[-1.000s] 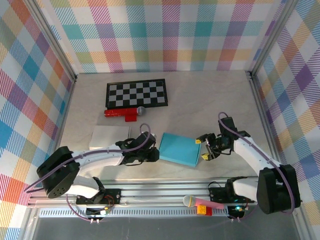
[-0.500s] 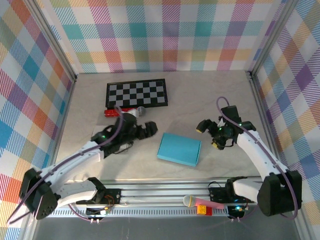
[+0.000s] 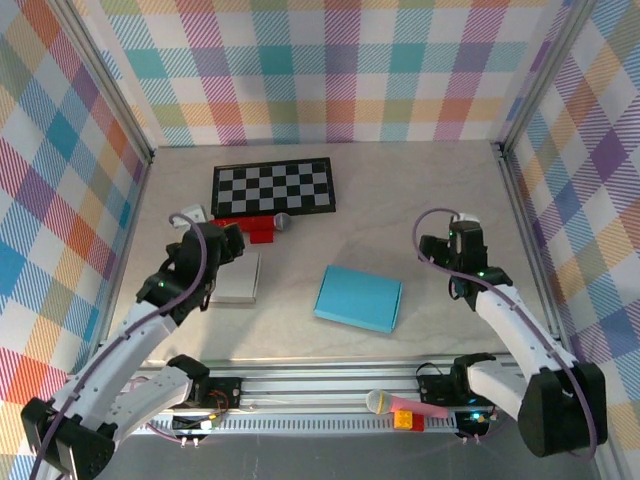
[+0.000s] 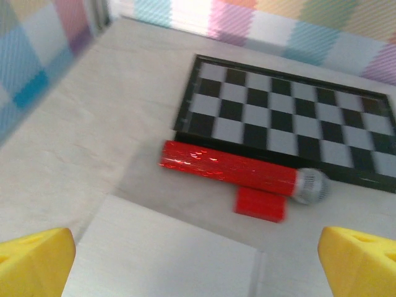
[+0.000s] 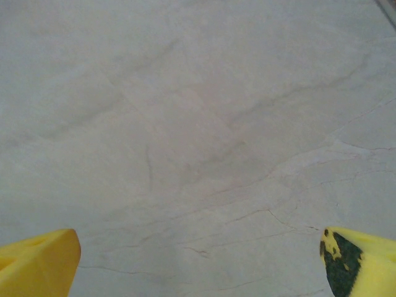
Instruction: Fold the paper box
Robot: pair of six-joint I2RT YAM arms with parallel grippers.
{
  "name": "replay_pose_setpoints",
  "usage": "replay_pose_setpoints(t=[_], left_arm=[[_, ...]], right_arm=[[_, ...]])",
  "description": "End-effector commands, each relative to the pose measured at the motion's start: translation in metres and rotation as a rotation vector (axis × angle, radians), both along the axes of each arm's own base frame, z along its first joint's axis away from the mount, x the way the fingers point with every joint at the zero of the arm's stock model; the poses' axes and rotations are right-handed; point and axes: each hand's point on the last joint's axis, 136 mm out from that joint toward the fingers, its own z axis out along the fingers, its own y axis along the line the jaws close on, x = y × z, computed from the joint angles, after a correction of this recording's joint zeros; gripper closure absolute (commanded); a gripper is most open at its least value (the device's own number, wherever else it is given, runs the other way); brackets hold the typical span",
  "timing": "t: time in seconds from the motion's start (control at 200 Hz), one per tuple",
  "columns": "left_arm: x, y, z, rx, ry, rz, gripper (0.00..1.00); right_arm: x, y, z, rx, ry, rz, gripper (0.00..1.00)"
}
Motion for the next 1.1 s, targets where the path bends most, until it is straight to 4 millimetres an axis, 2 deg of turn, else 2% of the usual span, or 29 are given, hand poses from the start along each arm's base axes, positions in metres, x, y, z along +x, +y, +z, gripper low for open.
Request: replay_pose_setpoints(t=[0.0, 0.19, 0.32, 0.445, 0.505, 0.59, 0.705, 0.73, 0.825, 0.92, 1.095], left_arm=[[-0.001, 0.042, -0.008, 0.211, -0.061, 0.134, 0.00], [0.010, 0.071, -0.077, 0.143, 0.071, 0.158, 0.00], [0.028, 0.074, -0.105, 0.131, 0.094, 0.126, 0.00], [0.044, 0.078, -0.128, 0.090, 0.104, 0.128, 0.00], [0.056, 0.074, -0.131, 0.088, 0.106, 0.091, 0.00], [0.073, 0.069, -0.129, 0.090, 0.075, 0.044, 0.00], [0.092, 0.067, -0.129, 0.084, 0.047, 0.001, 0.00], [0.095, 0.067, -0.128, 0.082, 0.030, -0.007, 0.00], [0.105, 0.064, -0.132, 0.066, 0.052, -0.039, 0.00], [0.106, 0.053, -0.132, 0.054, 0.047, -0.105, 0.00], [0.087, 0.057, -0.116, 0.063, -0.074, -0.076, 0.00]], right_arm=[[0.031, 0.005, 0.006, -0.063, -0.132, 0.074, 0.01], [0.052, 0.010, -0.032, -0.028, -0.116, 0.109, 0.01], [0.076, 0.023, -0.030, -0.013, -0.149, 0.192, 0.01], [0.091, 0.024, -0.032, -0.043, -0.135, 0.243, 0.01], [0.094, 0.021, -0.028, -0.042, -0.191, 0.264, 0.01], [0.094, 0.000, -0.031, 0.054, -0.220, 0.204, 0.01], [0.087, 0.001, -0.031, 0.070, -0.250, 0.221, 0.01], [0.088, 0.001, -0.024, 0.066, -0.293, 0.223, 0.01], [0.078, -0.006, -0.027, 0.048, -0.387, 0.179, 0.01], [0.076, -0.009, -0.028, 0.044, -0.381, 0.162, 0.01], [0.078, -0.010, -0.029, 0.040, -0.364, 0.156, 0.01]])
